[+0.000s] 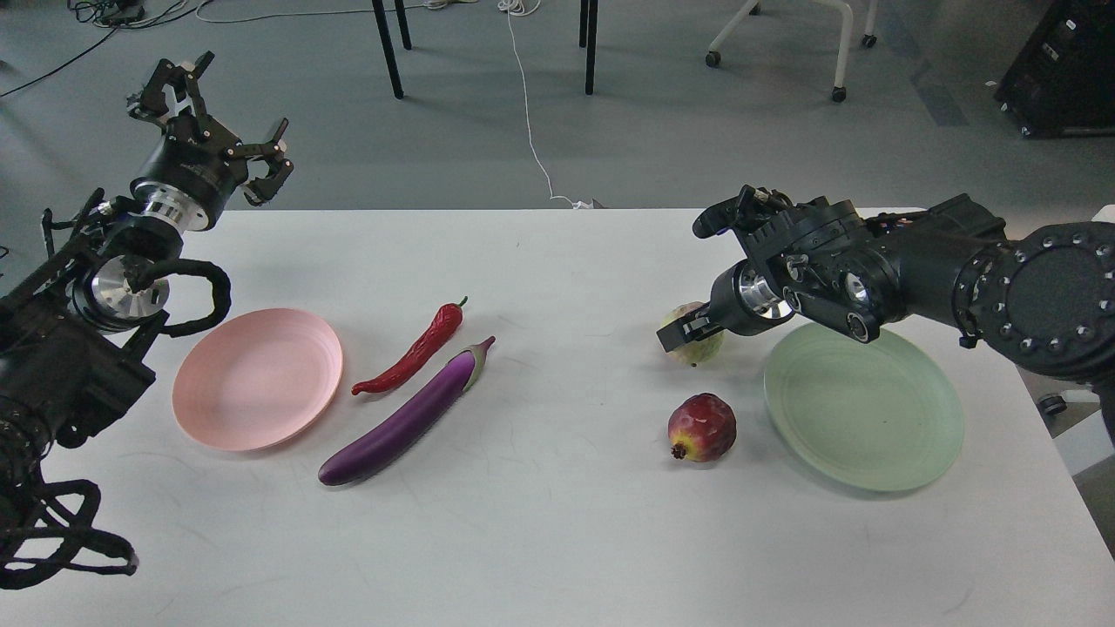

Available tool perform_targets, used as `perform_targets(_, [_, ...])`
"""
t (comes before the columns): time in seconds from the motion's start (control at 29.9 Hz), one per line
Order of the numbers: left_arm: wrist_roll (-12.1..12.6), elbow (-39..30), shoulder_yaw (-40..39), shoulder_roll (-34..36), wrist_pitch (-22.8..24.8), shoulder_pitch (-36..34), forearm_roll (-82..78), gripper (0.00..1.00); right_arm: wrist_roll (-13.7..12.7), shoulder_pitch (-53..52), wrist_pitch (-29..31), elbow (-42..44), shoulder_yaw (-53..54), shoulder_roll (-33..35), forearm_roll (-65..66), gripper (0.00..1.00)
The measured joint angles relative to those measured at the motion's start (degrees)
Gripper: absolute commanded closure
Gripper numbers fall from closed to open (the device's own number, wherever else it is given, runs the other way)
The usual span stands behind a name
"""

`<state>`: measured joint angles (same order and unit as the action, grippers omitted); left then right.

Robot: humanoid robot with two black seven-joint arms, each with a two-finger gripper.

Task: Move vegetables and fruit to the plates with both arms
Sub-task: 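Lower the right gripper onto the yellow-green peach and grasp it, then carry the peach onto the pale green plate and release it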

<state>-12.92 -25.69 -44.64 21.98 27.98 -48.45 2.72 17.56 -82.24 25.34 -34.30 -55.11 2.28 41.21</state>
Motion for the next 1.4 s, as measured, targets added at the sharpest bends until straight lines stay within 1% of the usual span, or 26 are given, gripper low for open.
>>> perform_targets(0.13, [0.0, 0.0, 0.1, 0.4, 0.0, 0.0, 0.0, 0.02, 0.0, -2.9, -0.7, -1.9, 0.2, 4.1, -0.1, 0.44])
perform_targets(0.3, [0.0, -0.1, 0.4, 0.4, 0.0, 0.0, 0.0, 0.02, 0.0, -7.7, -1.6, -10.3, 0.4, 13.5, 0.9, 0.44])
perform_targets(0.43, [0.1, -0.1, 0.6, 0.2, 0.0, 0.0, 0.0, 0.02, -0.1, -8.7, -4.0, -17.8, 0.3, 22.1, 7.7, 0.42])
perform_targets(0.53, [0.1, -0.1, 0.7, 0.2, 0.0, 0.0, 0.0, 0.02, -0.1, -8.2, -6.3, -21.4, 0.3, 27.9, 12.9, 0.41])
perform_targets(0.6, [0.1, -0.1, 0.7, 0.2, 0.0, 0.0, 0.0, 0.02, -0.1, -7.4, -6.9, -22.8, 0.3, 31.2, 14.7, 0.38])
perform_targets(0.67, [0.1, -0.1, 0.8, 0.2, 0.0, 0.1, 0.0, 0.02, -0.1, -6.6, -7.4, -23.7, 0.3, 33.1, 15.3, 0.31])
perform_targets(0.7, [0.1, -0.1, 0.8, 0.2, 0.0, 0.1, 0.0, 0.02, -0.1, -6.1, -7.9, -24.0, 0.3, 33.6, 15.5, 0.27])
perform_targets(0.77, [0.1, -0.1, 0.8, 0.1, -0.1, 0.1, 0.0, 0.02, -0.4, -5.1, -9.2, -24.2, 0.5, 34.1, 15.6, 0.17])
perform_targets(0.84, [0.1, -0.1, 0.8, 0.0, -0.3, 0.1, 0.0, 0.02, -0.6, -3.9, -10.6, -24.2, 1.0, 34.1, 15.6, 0.14])
perform_targets(0.9, [0.1, -0.1, 0.8, 0.0, -0.3, 0.1, 0.0, 0.02, -0.7, -2.8, -11.3, -24.3, 1.8, 34.2, 15.6, 0.08])
perform_targets(1.17, [0.1, -0.1, 0.8, 0.8, 0.0, 0.0, -0.1, 0.02, -0.8, -2.6, -11.6, -24.6, 2.4, 34.3, 15.7, 0.06])
perform_targets(1.4, [0.1, -0.1, 0.8, 0.8, 0.0, 0.0, -0.1, 0.02, -1.0, -7.7, -10.9, -28.2, 2.4, 32.0, 15.5, 0.06])
